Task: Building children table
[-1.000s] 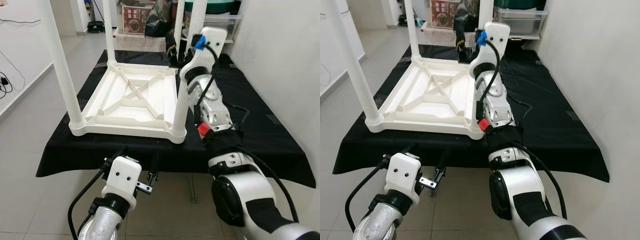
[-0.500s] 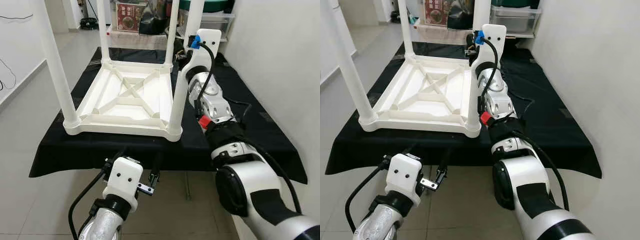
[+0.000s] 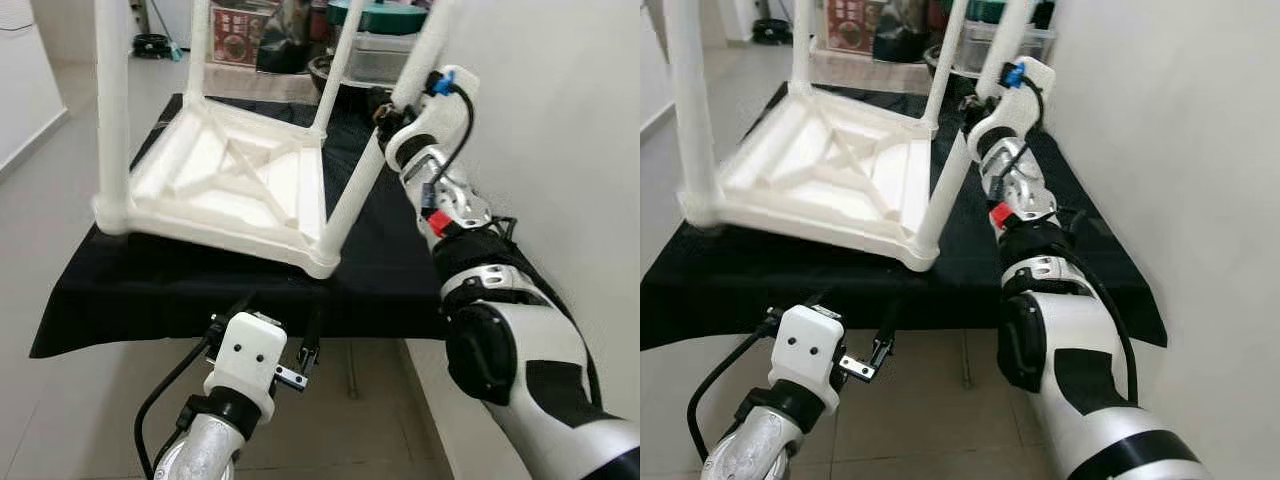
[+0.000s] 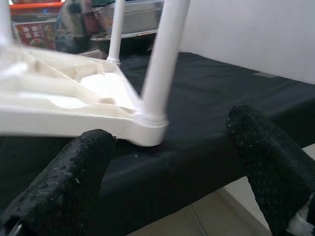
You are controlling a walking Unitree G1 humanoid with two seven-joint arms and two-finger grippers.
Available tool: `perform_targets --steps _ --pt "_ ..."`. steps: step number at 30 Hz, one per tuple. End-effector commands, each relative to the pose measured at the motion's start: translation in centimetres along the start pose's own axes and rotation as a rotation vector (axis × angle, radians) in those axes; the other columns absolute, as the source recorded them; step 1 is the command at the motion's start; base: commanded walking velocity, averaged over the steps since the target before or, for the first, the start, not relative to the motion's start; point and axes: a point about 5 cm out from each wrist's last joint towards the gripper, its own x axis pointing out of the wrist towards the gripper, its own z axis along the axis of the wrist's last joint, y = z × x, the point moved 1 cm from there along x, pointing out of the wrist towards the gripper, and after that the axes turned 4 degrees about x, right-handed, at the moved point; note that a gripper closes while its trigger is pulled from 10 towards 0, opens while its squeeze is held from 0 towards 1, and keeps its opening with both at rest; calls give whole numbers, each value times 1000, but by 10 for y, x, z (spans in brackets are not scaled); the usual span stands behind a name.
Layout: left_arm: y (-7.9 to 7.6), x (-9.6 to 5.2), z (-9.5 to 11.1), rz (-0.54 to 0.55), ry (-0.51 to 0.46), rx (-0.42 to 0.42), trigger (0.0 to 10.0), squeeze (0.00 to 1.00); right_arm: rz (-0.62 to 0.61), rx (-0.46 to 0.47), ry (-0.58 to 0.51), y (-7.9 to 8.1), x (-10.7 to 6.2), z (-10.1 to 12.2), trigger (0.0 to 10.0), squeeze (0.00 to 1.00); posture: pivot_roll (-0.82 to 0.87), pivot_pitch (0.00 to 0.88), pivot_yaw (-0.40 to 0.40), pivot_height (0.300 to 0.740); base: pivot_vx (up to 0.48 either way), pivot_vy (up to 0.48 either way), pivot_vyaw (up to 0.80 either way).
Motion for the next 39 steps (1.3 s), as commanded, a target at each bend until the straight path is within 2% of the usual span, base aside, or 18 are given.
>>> perform_targets --steps 1,3,4,6,8,13,20,21,22,23,31,32,39 --pt "-1 -1 1 -11 1 6 10000 0 -142 286 171 -31 -11 -47 0 0 113 125 -77 740 0 0 0" --pt "-1 -1 2 -13 0 6 10000 0 -154 305 180 -33 -12 -49 0 0 113 125 -77 740 0 0 0" --pt "-1 -1 2 -14 0 6 10000 0 -197 373 231 -40 -17 -63 0 0 117 124 -77 740 0 0 0" --pt "-1 -1 2 -14 0 6 10000 0 -206 391 245 -42 -18 -66 0 0 117 124 -77 740 0 0 0" --pt "-1 -2 2 -15 2 12 10000 0 -236 452 286 -47 -24 -78 0 0 123 123 -78 740 0 0 0" --pt "-1 -2 3 -23 0 19 10000 0 -218 512 460 -38 -36 -118 0 0 131 127 -77 740 0 0 0" --pt "-1 -2 6 -25 -4 22 10000 0 -239 550 494 -32 -39 -131 0 0 143 137 -83 740 0 0 0" --pt "-1 -2 6 -25 -4 23 10000 0 -248 552 494 -32 -39 -132 6627 0 146 139 -84 740 0 0 0" --pt "-1 -2 6 -25 -4 23 10000 0 -248 552 494 -32 -39 -132 6627 0 146 139 -84 740 0 0 0" --pt "-1 -2 7 -25 -4 25 10000 0 -253 548 487 -32 -38 -131 10000 0 152 144 -87 740 0 0 0" --pt "-2 -5 7 -33 0 42 10000 0 -209 537 505 -21 -35 -129 10000 0 156 161 -84 740 0 0 0" --pt "-2 -5 8 -38 -1 48 10000 0 -206 508 517 -21 -35 -130 10000 1000 156 161 -84 740 0 0 0" --pt "-3 -3 9 -42 -5 53 10000 0 -238 485 551 -25 -41 -139 10000 1000 153 165 -78 740 0 0 0"
